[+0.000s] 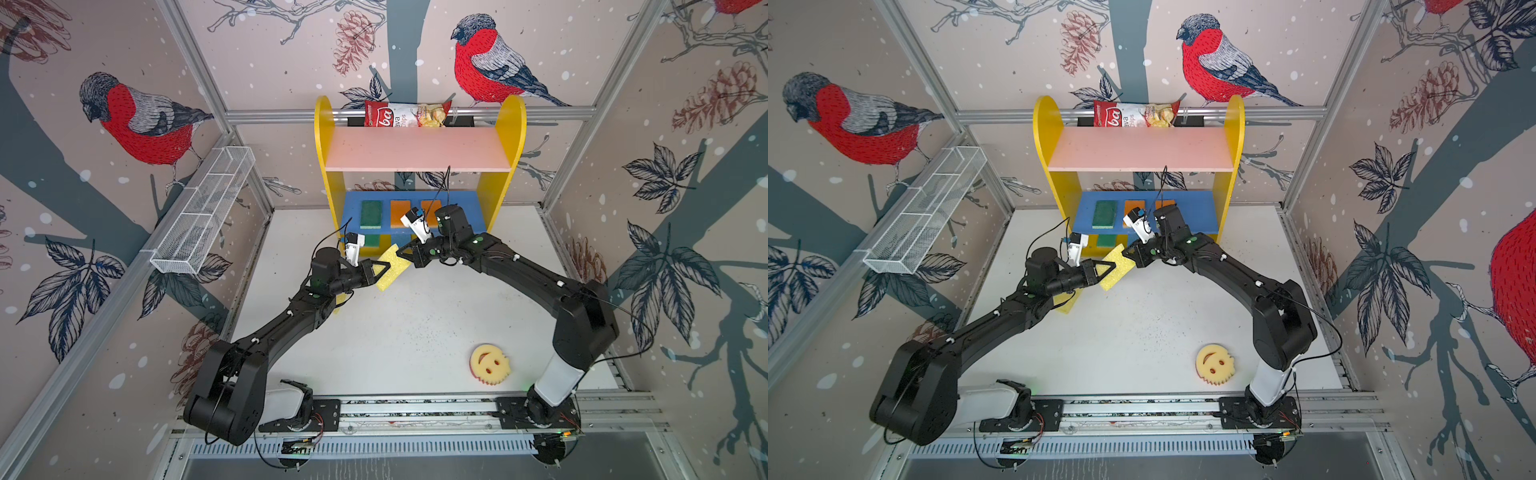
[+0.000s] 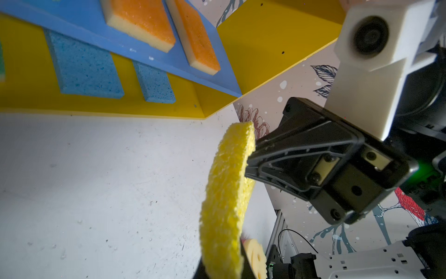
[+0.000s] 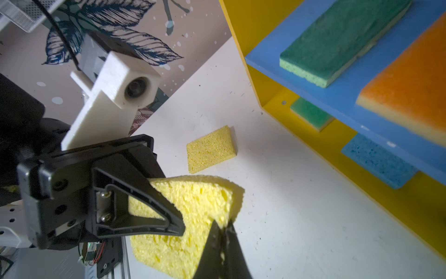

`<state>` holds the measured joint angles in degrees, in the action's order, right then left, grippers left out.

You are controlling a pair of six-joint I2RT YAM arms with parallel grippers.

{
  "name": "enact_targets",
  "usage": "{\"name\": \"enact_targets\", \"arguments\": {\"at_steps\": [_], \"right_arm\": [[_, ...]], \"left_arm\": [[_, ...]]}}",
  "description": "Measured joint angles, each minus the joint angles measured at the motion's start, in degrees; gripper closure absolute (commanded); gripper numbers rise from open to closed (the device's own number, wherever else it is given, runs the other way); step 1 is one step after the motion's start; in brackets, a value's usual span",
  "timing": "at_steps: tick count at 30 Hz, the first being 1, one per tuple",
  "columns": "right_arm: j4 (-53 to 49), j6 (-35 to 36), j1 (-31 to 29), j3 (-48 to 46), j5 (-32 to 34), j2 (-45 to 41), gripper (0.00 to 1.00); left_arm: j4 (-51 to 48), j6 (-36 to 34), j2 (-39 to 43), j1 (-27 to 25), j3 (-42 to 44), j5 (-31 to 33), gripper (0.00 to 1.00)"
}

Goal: Place and organize the cleaning sponges onto the shelf
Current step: 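Lift the pale-yellow sponge with both grippers up toward the pink top shelf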

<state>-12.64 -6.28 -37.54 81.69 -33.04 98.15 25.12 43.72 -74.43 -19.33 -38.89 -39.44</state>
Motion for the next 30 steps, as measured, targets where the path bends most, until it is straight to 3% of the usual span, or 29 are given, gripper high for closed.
{"name": "enact_targets", "arguments": {"at_steps": [3,10,15,20,24,30], "right_arm": [[3.93,-2.21,0.57,-1.07,0.96,-2.67,0.39],[15.23,-9.73,1.16,-7.04,4.28,-10.67,0.25],[27.91,-18.47,1.62,-14.38,3.93,-14.32,0.22],[38.91,-28.04,1.25,-16.02,-0.5,-11.85,0.24],[44.44,-34.62,0.02,-13.27,-4.09,-7.72,0.26],[46.4,-35.76,-3.78,-5.2,-5.05,-3.65,0.26]], "left_arm": [[1.42,1.29,0.76,0.07,-1.57,0.13,1.0],[5.11,2.36,3.65,0.48,-7.15,5.18,1.0],[9.51,2.95,5.77,0.59,-8.09,12.33,1.0],[14.08,4.61,5.95,0.59,-8.59,17.42,1.0],[18.34,6.86,5.7,0.59,-8.61,20.26,1.0],[22.8,10.4,3.23,0.57,-9.92,22.91,1.0]]}}
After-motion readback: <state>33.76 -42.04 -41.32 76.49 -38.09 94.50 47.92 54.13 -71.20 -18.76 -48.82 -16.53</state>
